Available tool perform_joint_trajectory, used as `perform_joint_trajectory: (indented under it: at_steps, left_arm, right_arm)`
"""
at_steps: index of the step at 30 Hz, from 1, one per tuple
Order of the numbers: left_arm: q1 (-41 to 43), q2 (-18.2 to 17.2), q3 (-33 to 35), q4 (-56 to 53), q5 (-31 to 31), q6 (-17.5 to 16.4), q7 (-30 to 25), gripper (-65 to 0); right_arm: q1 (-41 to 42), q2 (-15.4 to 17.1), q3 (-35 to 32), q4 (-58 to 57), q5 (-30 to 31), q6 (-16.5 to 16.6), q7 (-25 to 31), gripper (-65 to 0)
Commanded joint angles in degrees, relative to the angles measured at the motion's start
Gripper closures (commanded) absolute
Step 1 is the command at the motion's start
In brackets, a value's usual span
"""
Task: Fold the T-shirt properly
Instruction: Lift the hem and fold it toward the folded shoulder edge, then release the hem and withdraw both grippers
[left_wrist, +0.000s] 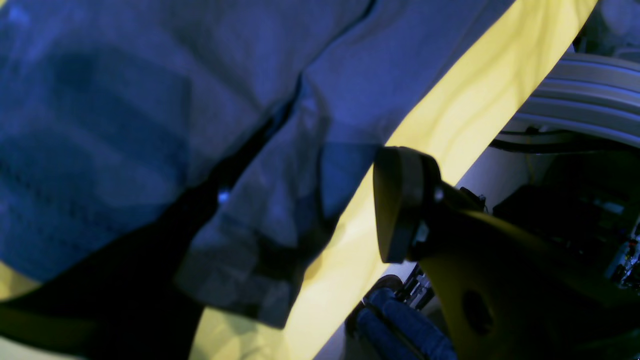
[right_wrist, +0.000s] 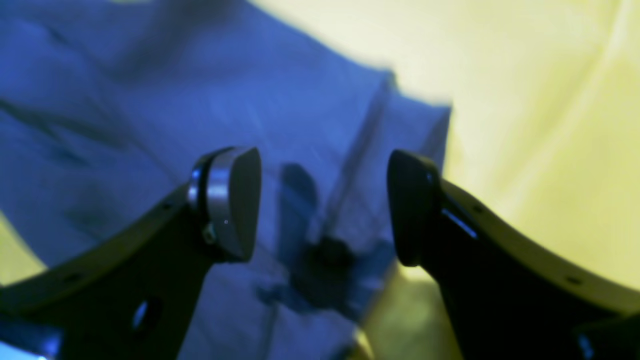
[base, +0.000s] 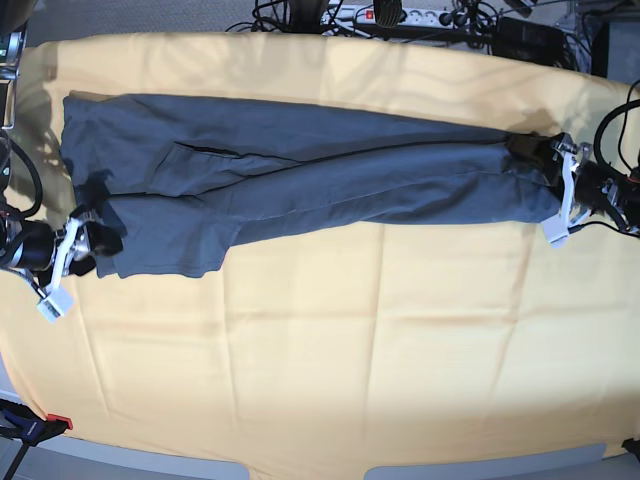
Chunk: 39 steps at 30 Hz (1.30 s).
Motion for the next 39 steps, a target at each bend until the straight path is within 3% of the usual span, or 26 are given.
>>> perform_joint_trajectory:
  at_steps: [1,4,8,11,16,18,23,27,31,34,36,39]
  left_arm:
    - [-0.6,-0.3,-0.4,0.3,0.7,-0.3,-0.6,-37.3]
    - [-0.6,-0.2,-0.4,0.3,0.7,-0.3,-0.6,-37.3]
    - [-0.6,-0.2,-0.4,0.3,0.7,-0.3,-2.0,-37.3]
    - [-0.6,-0.2,-0.4,0.3,0.7,-0.3,-2.1,-37.3]
    - [-0.6,-0.3,-0.4,0.3,0.7,-0.3,-1.9,-37.3]
    - [-0.6,-0.3,-0.4,0.3,0.7,-0.3,-1.9,-37.3]
    - [-0.7,-0.2,-0.4,0.3,0.7,-0.3,-2.3,-37.3]
    - [-0.8,-0.2,-0.8,0.3,9.8,-0.3,-7.2,-37.3]
    - [-0.8,-0.2,-3.1,0.3,19.9,4.7,-12.6,-37.3]
    - [-0.8,-0.2,-6.9,-0.3,24.8,8.5,-14.2,-37.3]
    - [-0.8,-0.2,-10.1,-1.3,25.0,9.6,-15.1,-37.3]
    - [-0.5,0.0,-14.7,-2.9,21.2,9.5,-15.0,-37.3]
  right_arm:
    - [1.9,1.4,0.6,0.8,3.1,0.1,1.1,-41.8]
    - [1.8,0.1,0.6,0.7,3.4,0.1,2.6,-41.8]
    - [1.8,-4.5,0.6,0.7,-7.0,-0.5,3.6,-41.8]
    - [1.6,-7.5,0.6,0.7,-16.2,-4.7,4.7,-41.8]
    - [-0.2,-9.8,0.6,0.7,-29.6,-11.8,10.1,-41.8]
    - [-0.8,-10.1,0.6,0.6,-29.6,-13.2,10.1,-41.8]
    - [-2.7,-10.1,0.6,0.6,-27.5,-12.9,10.2,-41.5]
    - [-3.2,-10.1,0.6,0.6,-27.9,-11.3,11.9,-38.7]
    - [-3.2,-10.1,0.7,0.6,-30.4,-11.5,15.4,-38.7]
    - [-3.2,-9.4,0.7,0.6,-31.8,-13.5,18.7,-38.7]
    - [-3.0,-8.9,0.7,0.6,-31.3,-13.9,19.7,-38.8]
    - [-1.6,-8.7,0.7,0.7,-29.3,-11.7,19.1,-38.7]
